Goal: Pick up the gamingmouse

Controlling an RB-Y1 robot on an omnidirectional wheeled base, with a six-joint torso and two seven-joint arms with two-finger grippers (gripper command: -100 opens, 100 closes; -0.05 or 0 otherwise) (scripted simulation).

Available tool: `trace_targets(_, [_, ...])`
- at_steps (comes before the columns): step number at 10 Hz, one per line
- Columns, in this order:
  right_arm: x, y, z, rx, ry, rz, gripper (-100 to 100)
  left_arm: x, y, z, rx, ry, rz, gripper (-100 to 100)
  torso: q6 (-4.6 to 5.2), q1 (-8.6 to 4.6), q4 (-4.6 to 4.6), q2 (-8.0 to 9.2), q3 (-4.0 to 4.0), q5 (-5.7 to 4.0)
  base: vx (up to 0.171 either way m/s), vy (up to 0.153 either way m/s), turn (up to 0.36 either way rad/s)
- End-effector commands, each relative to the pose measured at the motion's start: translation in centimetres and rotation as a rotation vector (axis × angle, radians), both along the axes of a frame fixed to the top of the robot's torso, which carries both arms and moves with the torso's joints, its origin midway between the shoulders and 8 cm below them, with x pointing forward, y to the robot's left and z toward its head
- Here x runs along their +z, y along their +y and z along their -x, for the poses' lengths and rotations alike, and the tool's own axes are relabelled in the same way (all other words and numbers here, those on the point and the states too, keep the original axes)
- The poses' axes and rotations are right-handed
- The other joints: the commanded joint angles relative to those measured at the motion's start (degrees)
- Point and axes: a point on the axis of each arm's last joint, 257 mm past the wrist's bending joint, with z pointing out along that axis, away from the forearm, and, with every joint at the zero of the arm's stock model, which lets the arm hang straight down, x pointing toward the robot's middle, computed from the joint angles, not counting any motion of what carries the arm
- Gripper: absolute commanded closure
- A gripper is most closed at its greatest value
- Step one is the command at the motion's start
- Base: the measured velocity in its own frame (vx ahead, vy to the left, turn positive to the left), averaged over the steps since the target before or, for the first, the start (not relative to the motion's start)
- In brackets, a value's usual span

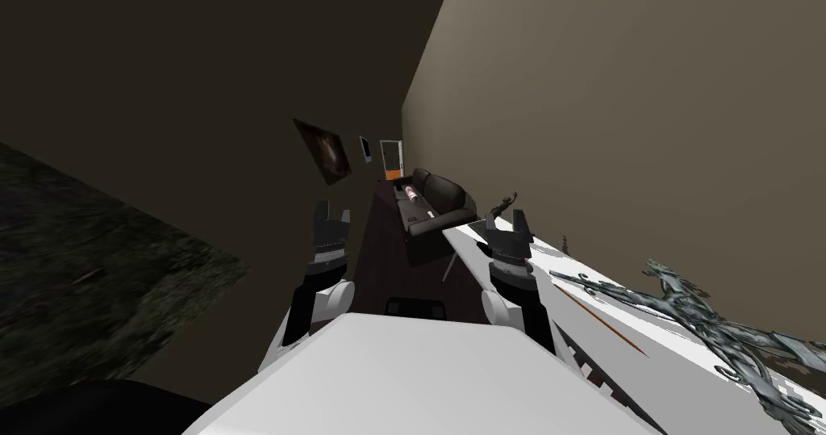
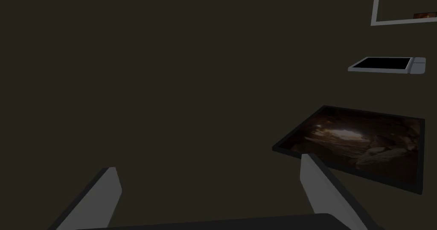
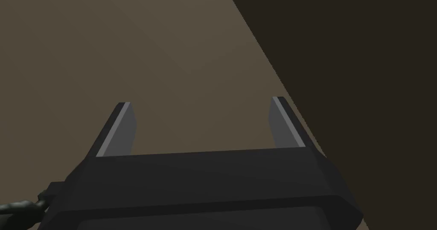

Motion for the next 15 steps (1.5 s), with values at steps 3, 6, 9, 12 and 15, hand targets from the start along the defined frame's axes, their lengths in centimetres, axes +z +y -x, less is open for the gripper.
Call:
trace_targets(3, [-1.0,1.0,-0.2,0.043,0.027,0.093,-100,0.0,0.0,0.0,0.0,0.0,0.0,0,0.0,-0.04,0.02,0.1,0.06,-0.01,-0.032,-0.007,0.019])
trace_targets(6, [-2.7,1.9,-0.4,0.088,0.067,0.199,-100,0.0,0.0,0.0,0.0,0.0,0.0,0,0.0,-0.12,0.05,0.23,0.13,-0.03,-0.063,-0.022,0.029])
trace_targets(9, [-4.4,2.4,-0.6,0.124,0.108,0.286,-100,0.0,0.0,0.0,0.0,0.0,0.0,0,0.0,-0.18,0.07,0.32,0.19,-0.04,-0.075,-0.03,0.022])
trace_targets(12, [-6.7,2.5,-0.9,0.16,0.162,0.376,-100,0.0,0.0,0.0,0.0,0.0,0.0,0,0.0,-0.12,0.06,0.25,0.14,-0.03,-0.058,-0.018,0.016])
trace_targets(15, [-9.4,2.4,-1.1,0.196,0.231,0.469,-100,0.0,0.0,0.0,0.0,0.0,0.0,0,0.01,-0.12,0.06,0.26,0.15,-0.03,-0.062,-0.022,0.01])
